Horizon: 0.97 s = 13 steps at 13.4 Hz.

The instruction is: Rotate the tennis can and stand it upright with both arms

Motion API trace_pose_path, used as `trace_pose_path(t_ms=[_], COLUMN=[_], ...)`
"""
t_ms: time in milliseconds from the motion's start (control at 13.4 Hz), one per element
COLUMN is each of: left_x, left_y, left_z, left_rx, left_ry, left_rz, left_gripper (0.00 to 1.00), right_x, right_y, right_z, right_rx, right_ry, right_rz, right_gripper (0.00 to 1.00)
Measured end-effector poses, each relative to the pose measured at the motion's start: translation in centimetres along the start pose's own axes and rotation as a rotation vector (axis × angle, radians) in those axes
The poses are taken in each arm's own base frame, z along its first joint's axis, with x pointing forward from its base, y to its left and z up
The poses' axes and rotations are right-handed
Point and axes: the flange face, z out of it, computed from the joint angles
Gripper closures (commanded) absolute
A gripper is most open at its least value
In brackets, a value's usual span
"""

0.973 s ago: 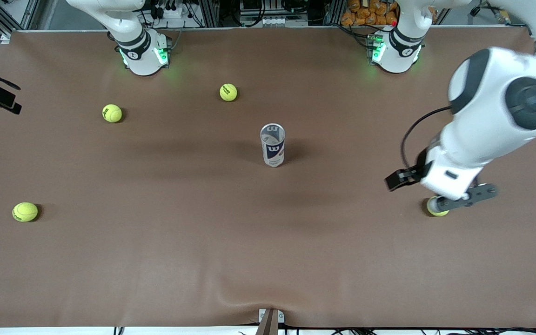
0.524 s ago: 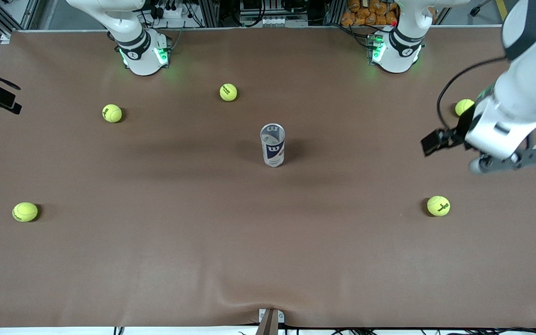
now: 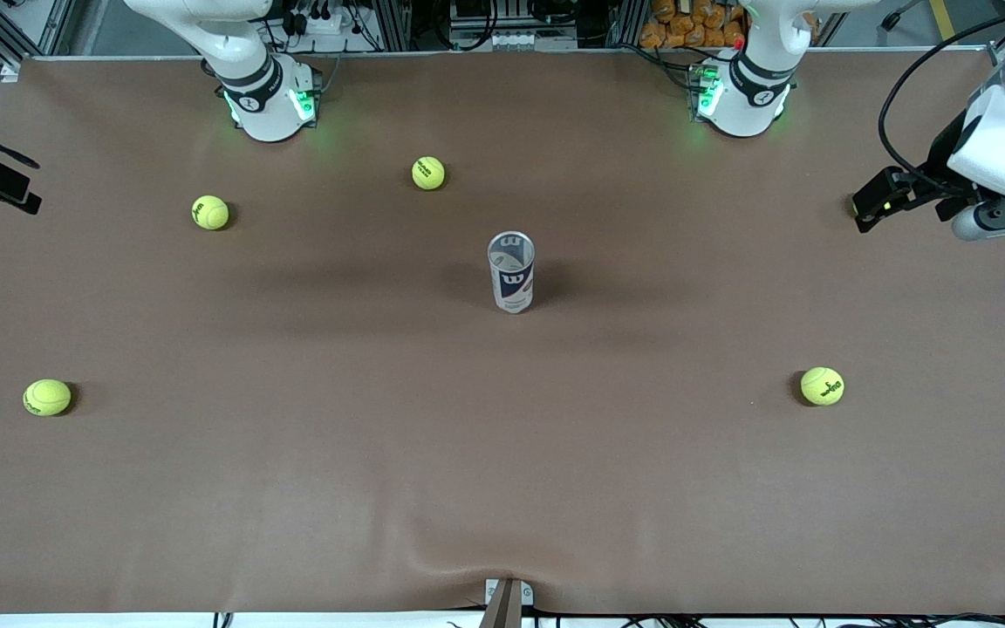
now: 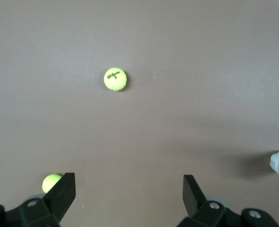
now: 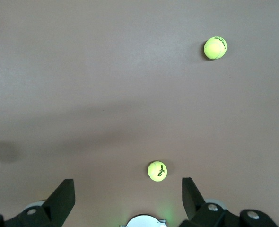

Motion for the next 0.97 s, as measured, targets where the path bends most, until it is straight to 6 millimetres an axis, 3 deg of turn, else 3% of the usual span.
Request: trace_pose_path(t_ms=[224,748,973], left_x=[1.8,2.1,2.4], left_y=[-3.7,-3.5,-4.6], left_z=[1.3,1.4,1.2], left_rx=[-0.006,-0.008,-0.007], left_ry=[0.018,0.019,0.026], left_rz=[0.036,0.062,0.12], left_gripper=[0.0,0.0,0.0], right_x=[0.0,-0.2,-0.2], right_y=[-0.2,-0.7,-0.7], right_z=[0.0,0.1,0.2], right_rx=[0.0,-0.001,-0.002], right_ry=[-0.004,-0.013,-0.015], right_rz=[-0.003,-0.013,-0.013], right_gripper=[0.0,0.0,0.0])
